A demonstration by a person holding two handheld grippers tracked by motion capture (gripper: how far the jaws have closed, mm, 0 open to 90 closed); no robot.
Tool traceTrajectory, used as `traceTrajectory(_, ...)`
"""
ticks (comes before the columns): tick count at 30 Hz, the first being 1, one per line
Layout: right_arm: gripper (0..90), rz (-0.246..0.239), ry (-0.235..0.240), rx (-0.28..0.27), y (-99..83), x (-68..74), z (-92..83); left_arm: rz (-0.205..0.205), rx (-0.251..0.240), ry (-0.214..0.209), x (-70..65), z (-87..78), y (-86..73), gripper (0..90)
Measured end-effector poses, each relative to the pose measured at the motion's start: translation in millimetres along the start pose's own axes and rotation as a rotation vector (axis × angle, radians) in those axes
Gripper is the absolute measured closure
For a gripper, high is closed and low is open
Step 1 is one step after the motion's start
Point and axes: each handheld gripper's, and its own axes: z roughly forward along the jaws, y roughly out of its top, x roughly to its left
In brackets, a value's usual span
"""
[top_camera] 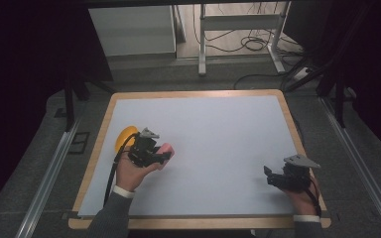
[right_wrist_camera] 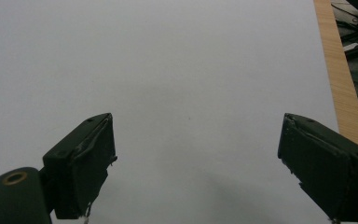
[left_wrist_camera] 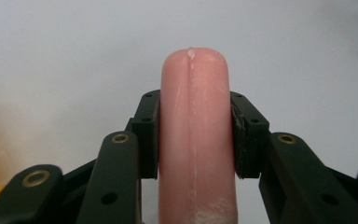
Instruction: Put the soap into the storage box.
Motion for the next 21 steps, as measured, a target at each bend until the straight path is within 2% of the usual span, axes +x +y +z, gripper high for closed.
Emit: traceTrajectory(21,10.8,-0.007,0.001,0.005,-0.6,0.3,1.6,-0.011,-0.009,0.03,13.5,-9.6,7.6,60.2)
